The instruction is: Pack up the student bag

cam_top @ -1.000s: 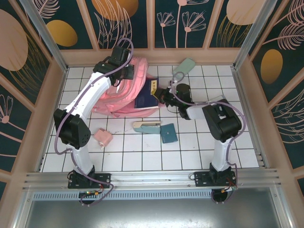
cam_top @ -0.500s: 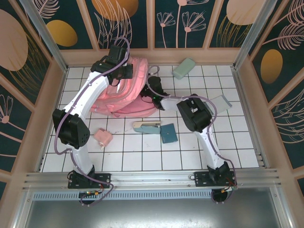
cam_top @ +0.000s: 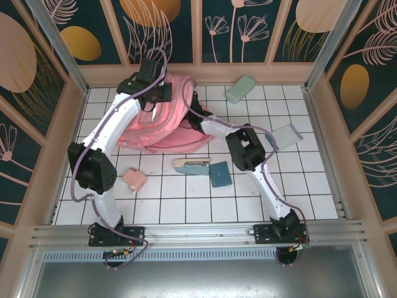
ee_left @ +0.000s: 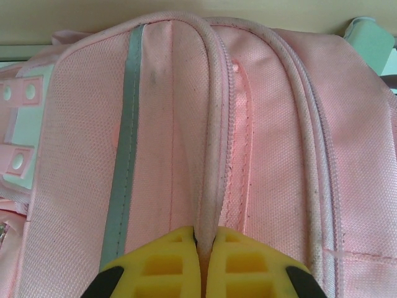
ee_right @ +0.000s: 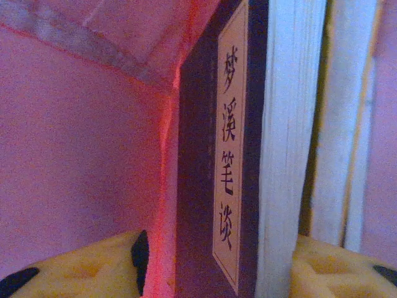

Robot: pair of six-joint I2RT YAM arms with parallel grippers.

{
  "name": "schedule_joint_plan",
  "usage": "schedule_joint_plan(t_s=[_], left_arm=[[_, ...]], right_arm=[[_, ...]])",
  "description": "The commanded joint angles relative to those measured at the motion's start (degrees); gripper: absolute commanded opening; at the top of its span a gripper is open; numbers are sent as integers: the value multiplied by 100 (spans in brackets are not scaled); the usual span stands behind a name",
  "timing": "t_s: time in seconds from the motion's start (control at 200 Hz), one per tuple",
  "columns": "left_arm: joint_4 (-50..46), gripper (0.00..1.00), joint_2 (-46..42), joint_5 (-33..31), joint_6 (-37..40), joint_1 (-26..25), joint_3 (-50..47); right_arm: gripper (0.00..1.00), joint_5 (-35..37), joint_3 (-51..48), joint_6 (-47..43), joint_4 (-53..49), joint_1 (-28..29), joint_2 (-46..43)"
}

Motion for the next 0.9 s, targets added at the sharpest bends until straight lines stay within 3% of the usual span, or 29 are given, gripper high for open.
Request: schedule_joint_plan(t_s=[0.0, 0.185, 0.37, 0.46, 0.62, 0.896], left_arm=[[531, 0, -272, 158, -93, 112, 175], [552, 0, -247, 196, -98, 174, 145], [631, 0, -255, 292, -128, 179, 28], [681, 0, -273, 367, -156, 185, -29], [748, 0, -284, 577, -225, 185, -88], [830, 0, -286, 764, -316, 181, -108]], right_arm=[[56, 115, -349, -460, -390, 6, -798], [59, 120, -850, -725, -608, -64, -1334], [53, -63, -1049, -682, -648, -130, -1340], [41, -220, -1036, -551, -643, -146, -1174], [0, -403, -869, -424, -622, -157, -801], [0, -731, 482, -67, -825, -57, 134]])
